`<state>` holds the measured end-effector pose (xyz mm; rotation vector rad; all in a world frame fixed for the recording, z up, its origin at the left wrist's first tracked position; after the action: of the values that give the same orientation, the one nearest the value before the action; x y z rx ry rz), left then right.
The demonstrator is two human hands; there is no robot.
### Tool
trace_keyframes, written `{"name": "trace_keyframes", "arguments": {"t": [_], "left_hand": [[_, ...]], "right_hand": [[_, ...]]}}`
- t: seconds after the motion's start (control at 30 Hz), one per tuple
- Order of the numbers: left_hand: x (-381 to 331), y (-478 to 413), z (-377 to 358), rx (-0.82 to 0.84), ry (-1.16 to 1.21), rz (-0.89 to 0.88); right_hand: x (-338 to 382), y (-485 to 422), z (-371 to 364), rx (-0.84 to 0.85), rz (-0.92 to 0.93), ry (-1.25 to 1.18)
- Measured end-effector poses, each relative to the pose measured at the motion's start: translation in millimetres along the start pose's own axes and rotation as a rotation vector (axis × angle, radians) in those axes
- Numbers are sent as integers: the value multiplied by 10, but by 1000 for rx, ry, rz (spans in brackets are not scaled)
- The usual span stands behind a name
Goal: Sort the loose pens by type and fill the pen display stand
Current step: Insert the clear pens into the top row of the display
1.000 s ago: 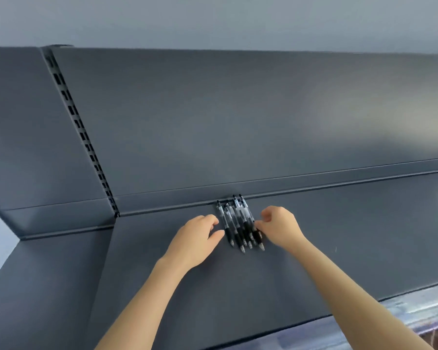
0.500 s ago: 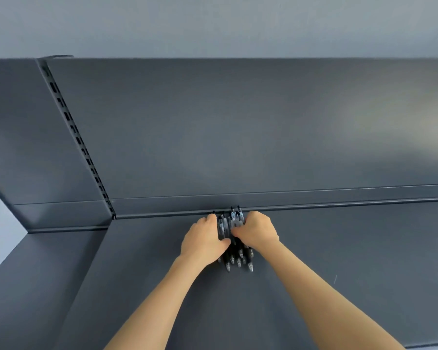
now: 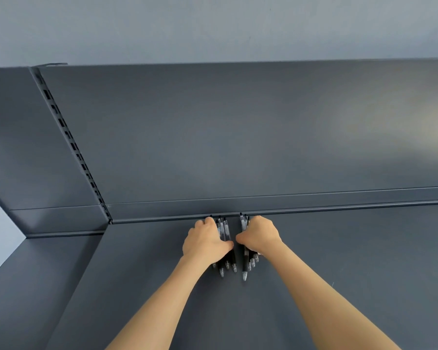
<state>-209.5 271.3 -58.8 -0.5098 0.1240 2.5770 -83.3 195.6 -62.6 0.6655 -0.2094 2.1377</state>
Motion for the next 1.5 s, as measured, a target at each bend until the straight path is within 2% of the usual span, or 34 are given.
{"name": "trace_keyframes", "arguments": {"t": [0.33, 0.67, 0.73, 0.87, 0.9, 1.23, 1.5], "left_hand": [[-238, -92, -78, 95, -152, 136], [-149, -57, -116, -30, -272, 79], [-79, -49, -76, -57, -148, 94], [112, 11, -59, -40, 483, 293], [154, 54, -43, -35, 570, 333], [707, 537, 326, -84, 823, 407], [1571, 899, 871, -167, 973, 424]], "right_hand": [[-65, 3, 56, 37, 43, -20], [-215, 58, 53, 51, -74, -324], [-244, 68, 65, 75, -138, -451], [-257, 108, 83, 237, -391, -880], [-233, 141, 67, 297, -447, -976], [429, 732, -332, 735, -677, -1345], [1216, 1287, -673, 709, -798, -1494]]}}
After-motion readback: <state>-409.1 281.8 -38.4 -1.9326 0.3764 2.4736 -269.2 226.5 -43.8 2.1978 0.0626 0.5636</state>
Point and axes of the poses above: each hand's wrist, its own y-axis away from the middle knuckle, its own z-axis out of the back of the hand, x = y × z, the point moved 5 cm from there along -y, towards the middle knuckle, and after that the axes turned 12 degrees about -x, right-handed, at the moved point
